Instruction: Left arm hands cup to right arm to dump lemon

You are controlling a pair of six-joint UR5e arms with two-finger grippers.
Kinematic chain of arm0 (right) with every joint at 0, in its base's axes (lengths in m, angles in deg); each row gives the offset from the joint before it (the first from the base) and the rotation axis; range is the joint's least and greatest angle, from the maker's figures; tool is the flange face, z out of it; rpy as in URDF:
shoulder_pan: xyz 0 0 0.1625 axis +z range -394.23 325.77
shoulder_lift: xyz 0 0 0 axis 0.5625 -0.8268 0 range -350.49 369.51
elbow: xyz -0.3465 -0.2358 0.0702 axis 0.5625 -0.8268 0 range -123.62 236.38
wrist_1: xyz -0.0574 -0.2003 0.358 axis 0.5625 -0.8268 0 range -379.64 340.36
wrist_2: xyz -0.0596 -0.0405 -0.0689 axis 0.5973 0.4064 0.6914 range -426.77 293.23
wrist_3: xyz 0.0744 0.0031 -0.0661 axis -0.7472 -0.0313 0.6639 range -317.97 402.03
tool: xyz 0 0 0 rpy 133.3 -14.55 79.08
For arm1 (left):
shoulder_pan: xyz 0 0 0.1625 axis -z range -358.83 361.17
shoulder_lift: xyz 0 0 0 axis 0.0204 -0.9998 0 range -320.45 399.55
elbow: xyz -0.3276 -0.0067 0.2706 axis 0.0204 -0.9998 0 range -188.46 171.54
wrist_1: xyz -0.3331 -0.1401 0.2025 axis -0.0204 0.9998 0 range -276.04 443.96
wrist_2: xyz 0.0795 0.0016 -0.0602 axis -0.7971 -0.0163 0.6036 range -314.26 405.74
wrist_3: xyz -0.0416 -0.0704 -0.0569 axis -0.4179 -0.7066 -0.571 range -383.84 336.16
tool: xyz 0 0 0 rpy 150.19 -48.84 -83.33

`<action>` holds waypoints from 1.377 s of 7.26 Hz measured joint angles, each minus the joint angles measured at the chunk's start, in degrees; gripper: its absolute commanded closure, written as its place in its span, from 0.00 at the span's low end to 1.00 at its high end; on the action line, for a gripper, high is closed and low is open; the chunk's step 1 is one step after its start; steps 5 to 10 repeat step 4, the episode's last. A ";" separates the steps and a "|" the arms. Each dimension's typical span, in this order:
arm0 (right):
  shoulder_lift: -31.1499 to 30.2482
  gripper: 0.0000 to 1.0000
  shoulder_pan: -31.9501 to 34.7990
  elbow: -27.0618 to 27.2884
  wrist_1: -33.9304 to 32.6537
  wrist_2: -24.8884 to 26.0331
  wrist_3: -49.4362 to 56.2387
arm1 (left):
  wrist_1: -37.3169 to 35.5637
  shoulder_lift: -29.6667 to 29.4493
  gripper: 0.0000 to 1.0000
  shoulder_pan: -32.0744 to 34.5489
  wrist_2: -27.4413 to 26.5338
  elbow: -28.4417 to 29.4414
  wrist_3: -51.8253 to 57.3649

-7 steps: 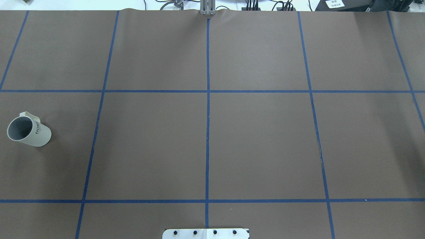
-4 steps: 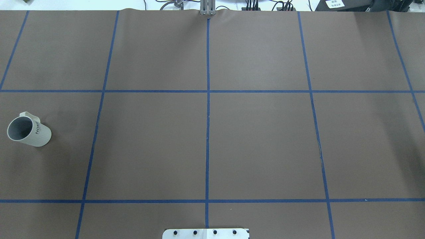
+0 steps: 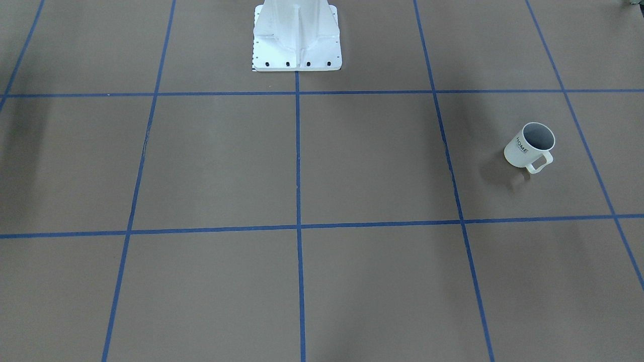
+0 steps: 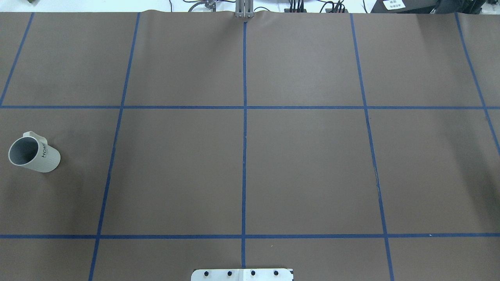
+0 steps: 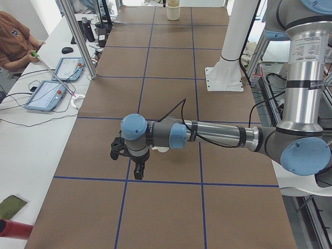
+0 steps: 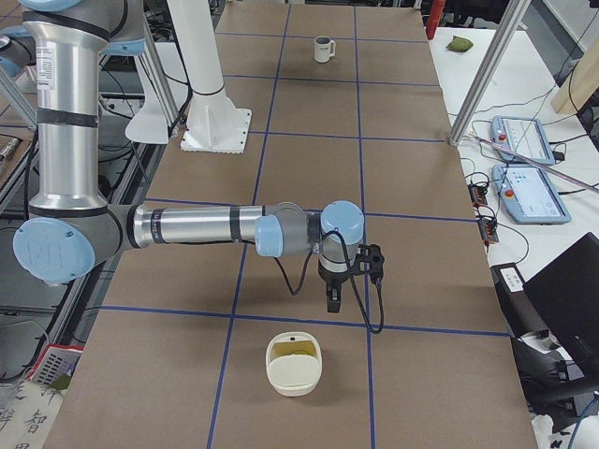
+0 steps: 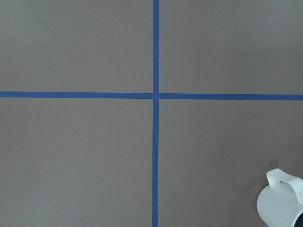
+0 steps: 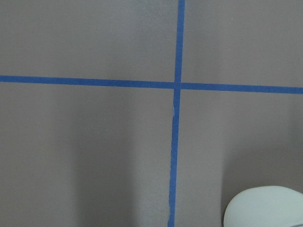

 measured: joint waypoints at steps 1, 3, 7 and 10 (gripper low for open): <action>0.01 0.00 0.01 0.12 0.02 0.00 0.01 | 0.10 0.12 0.00 0.12 -0.06 0.00 1.24; 0.02 0.00 0.02 0.41 0.00 -0.12 0.01 | 0.34 1.32 0.00 0.28 -0.42 -0.67 2.03; 0.01 0.00 0.02 0.45 0.04 -0.25 0.01 | 0.37 2.02 0.00 0.30 -0.91 -0.81 2.14; 0.01 0.00 0.02 0.45 0.04 -0.25 0.01 | 0.37 2.02 0.00 0.30 -0.91 -0.81 2.14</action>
